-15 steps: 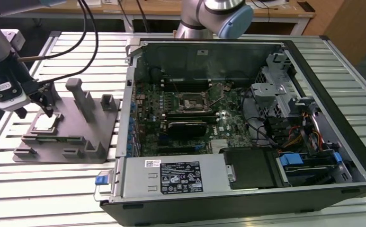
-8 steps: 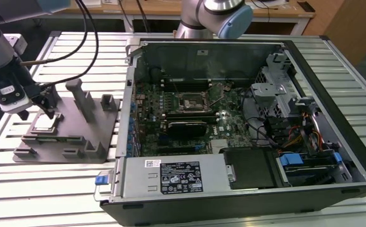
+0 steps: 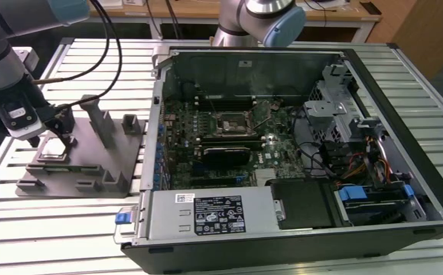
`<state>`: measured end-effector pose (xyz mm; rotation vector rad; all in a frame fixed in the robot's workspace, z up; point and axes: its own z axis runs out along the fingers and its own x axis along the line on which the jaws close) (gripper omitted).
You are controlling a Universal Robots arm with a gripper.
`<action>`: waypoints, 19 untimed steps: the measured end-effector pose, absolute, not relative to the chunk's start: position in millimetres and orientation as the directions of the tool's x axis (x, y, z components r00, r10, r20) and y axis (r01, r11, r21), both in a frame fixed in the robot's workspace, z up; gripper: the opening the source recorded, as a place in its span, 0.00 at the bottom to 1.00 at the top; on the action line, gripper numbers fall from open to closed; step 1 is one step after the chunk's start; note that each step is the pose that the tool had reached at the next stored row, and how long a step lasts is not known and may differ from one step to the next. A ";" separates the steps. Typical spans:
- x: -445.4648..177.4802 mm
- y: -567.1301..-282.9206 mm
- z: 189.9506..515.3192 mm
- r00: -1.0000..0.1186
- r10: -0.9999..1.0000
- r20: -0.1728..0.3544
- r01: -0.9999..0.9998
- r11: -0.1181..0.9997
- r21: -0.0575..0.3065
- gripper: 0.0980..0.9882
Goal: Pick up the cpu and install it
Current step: 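Pick up the cpu and move it towards the insertion slot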
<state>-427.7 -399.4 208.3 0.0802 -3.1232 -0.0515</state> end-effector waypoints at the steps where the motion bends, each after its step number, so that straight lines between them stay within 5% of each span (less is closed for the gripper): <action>1: -428.5 -398.5 206.4 -0.999 -0.052 0.016 -0.051 0.998 0.033 0.62; 19: -437.1 -392.3 190.7 -1.000 0.005 0.016 0.005 0.999 0.032 0.62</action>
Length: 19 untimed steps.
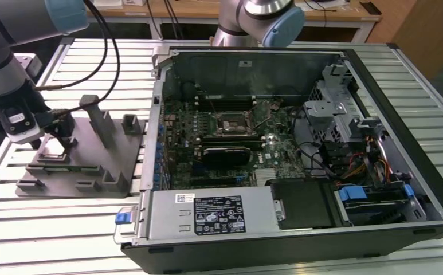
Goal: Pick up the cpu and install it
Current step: 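Pick up the cpu and move it towards the insertion slot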
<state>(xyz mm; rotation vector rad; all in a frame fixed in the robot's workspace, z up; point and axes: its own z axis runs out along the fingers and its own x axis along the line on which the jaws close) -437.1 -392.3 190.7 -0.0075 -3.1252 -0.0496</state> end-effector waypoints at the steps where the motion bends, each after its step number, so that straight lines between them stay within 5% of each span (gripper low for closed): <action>1: -437.0 -392.3 190.5 -1.000 0.007 0.016 0.008 0.999 0.032 0.62; 19: -433.1 -392.5 181.8 -1.000 0.010 0.016 0.010 0.999 0.031 0.62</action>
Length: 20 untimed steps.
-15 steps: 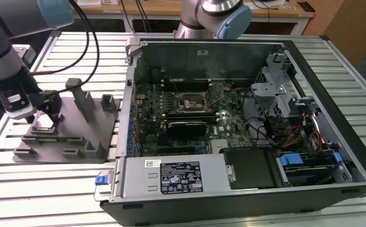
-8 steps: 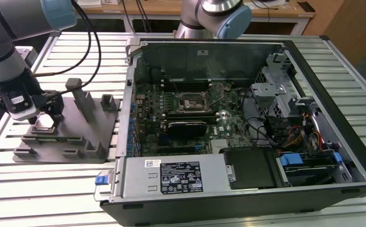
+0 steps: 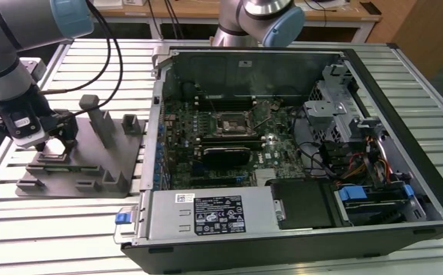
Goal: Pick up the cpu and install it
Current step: 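Pick up the cpu and move it towards the insertion slot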
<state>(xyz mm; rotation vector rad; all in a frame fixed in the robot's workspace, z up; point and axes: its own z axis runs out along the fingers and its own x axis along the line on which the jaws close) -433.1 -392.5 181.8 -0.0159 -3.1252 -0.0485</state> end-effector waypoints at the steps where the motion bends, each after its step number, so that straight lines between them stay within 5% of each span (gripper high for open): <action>1: -433.1 -392.5 181.7 -1.000 0.010 0.016 0.010 0.999 0.031 0.62; 5: -433.1 -392.5 181.7 -1.000 0.010 0.016 0.010 0.999 0.031 0.51; 20: -433.1 -392.5 200.4 -1.000 0.010 0.016 0.010 1.000 0.029 0.51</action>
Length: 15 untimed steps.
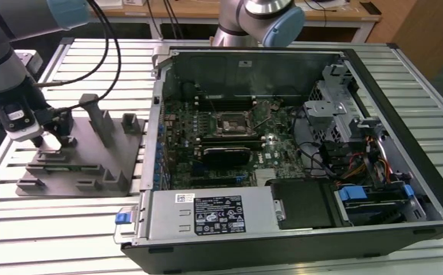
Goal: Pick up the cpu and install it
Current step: 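Pick up the cpu and move it towards the insertion slot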
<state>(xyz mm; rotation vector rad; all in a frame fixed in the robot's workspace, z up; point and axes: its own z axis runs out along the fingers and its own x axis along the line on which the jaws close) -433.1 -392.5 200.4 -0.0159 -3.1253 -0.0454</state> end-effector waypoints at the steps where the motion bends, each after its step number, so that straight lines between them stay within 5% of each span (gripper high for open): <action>1: -433.1 -392.5 202.4 -1.000 0.010 0.016 0.010 1.000 0.029 0.51; 15: -433.1 -392.5 228.8 -1.000 0.010 0.016 0.010 1.000 0.026 0.51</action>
